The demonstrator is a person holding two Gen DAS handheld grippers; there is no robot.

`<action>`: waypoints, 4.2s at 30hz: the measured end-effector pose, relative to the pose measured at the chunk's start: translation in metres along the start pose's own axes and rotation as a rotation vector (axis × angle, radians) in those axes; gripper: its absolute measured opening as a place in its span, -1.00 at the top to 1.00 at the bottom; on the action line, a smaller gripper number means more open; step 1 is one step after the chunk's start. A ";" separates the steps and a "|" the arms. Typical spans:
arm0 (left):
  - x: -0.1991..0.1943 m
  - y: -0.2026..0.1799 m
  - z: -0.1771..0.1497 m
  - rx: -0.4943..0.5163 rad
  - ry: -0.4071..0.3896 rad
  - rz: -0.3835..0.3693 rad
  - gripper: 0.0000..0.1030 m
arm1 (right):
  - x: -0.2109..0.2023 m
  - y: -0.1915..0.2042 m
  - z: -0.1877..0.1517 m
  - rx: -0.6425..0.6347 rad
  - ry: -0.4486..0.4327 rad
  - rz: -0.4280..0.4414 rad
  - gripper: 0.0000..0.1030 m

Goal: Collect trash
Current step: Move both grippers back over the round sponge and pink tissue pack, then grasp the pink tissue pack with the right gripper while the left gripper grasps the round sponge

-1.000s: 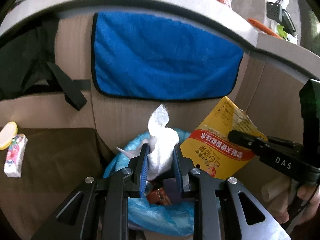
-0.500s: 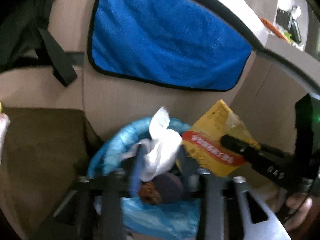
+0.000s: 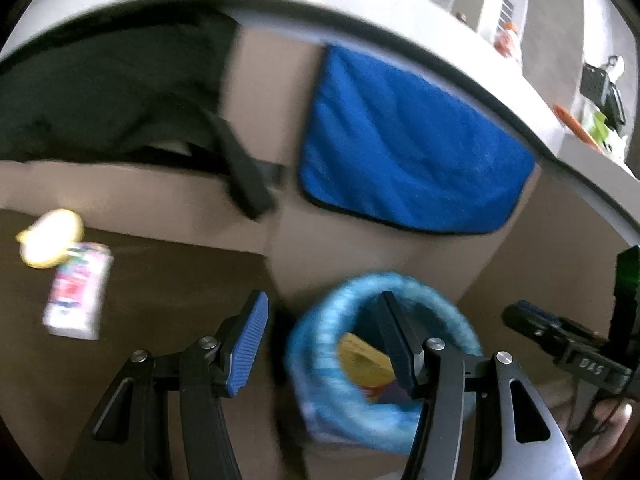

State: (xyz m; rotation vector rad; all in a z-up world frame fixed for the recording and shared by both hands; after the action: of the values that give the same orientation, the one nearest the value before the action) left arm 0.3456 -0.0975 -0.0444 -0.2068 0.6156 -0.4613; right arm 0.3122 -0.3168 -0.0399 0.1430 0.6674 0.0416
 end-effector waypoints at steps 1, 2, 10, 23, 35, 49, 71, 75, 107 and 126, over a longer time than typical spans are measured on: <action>-0.009 0.007 0.002 0.006 -0.009 0.019 -0.11 | -0.003 0.005 0.001 -0.007 -0.004 0.008 -0.15; -0.020 0.019 0.004 0.013 -0.020 0.043 -0.11 | -0.005 0.014 0.004 -0.019 -0.010 0.020 -0.15; -0.107 0.134 0.018 -0.025 -0.105 0.236 -0.15 | -0.007 0.109 0.013 -0.133 -0.019 0.134 -0.16; -0.165 0.290 -0.011 -0.123 -0.094 0.370 -0.23 | 0.075 0.289 -0.017 -0.348 0.122 0.259 -0.16; -0.145 0.333 -0.024 -0.151 -0.063 0.334 -0.23 | 0.167 0.369 -0.043 -0.406 0.226 0.188 -0.16; -0.121 0.340 -0.015 -0.135 -0.024 0.306 -0.23 | 0.216 0.366 -0.046 -0.324 0.286 0.143 -0.16; -0.039 0.311 0.021 -0.090 0.040 0.120 -0.23 | 0.163 0.262 -0.055 -0.241 0.263 0.209 0.20; 0.006 0.356 0.049 -0.158 0.080 0.147 -0.23 | 0.156 0.254 -0.056 -0.211 0.259 0.234 0.20; -0.002 0.303 0.037 -0.138 0.122 0.113 0.70 | 0.138 0.248 -0.080 -0.204 0.250 0.281 0.18; 0.070 0.216 0.052 -0.197 0.169 -0.087 0.19 | 0.135 0.246 -0.087 -0.200 0.236 0.292 0.17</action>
State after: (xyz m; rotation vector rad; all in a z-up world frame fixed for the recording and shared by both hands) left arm 0.5038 0.0612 -0.1072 -0.3862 0.8213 -0.5057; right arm 0.3659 -0.0519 -0.1545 0.0419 0.8692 0.4102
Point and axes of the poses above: each gripper's, at about its wrist camera, not at the fingertips, and x roughly the way its jaws point, y to its left, z to its top, the point moved 9 cm from there along x, roughly the way its jaws point, and after that the axes turned 5 degrees about -z, right-handed, at the moved point
